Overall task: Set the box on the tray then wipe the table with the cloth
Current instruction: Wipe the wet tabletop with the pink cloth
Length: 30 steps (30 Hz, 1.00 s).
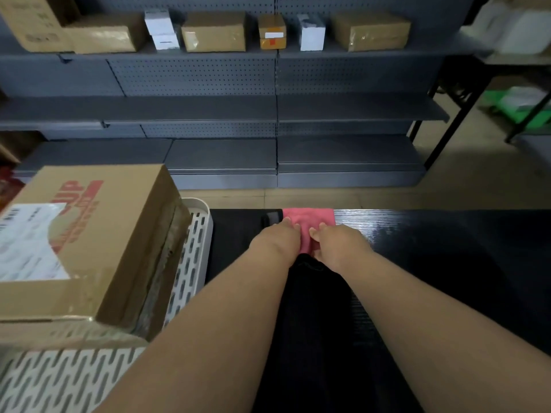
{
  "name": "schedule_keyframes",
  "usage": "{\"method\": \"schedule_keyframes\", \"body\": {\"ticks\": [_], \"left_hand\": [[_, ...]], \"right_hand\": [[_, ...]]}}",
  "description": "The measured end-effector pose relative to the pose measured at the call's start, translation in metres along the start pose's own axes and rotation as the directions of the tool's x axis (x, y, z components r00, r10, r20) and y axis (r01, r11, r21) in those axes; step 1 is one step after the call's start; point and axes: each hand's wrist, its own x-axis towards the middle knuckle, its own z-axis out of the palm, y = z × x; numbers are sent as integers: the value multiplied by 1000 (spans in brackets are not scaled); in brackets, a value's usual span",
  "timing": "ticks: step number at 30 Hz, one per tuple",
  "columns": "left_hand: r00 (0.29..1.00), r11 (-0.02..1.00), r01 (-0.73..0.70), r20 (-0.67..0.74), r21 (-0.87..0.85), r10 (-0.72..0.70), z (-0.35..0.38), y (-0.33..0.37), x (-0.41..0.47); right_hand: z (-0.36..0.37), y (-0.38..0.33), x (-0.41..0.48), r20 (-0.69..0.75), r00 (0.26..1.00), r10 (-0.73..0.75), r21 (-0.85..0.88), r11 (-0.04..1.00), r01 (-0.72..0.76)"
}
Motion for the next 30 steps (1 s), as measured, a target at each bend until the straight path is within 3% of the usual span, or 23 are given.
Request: {"method": "schedule_keyframes", "body": {"ticks": [12,19,24,30], "left_hand": [[997,999,14,-77,-48,-17,67,0,-98],[996,998,55,-64,-32,-57,117,28,-179],[998,998,47,-50,-42,-49,155,53,-240],[999,997,48,-21,-63,-50,198,91,-287]], "right_hand": [[37,-47,-77,98,995,-31,-10,999,32],[88,-65,-150,119,992,-31,106,994,18],[112,-77,-218,167,984,-67,27,998,63],[138,-76,-301,94,991,-94,3,996,94]]}}
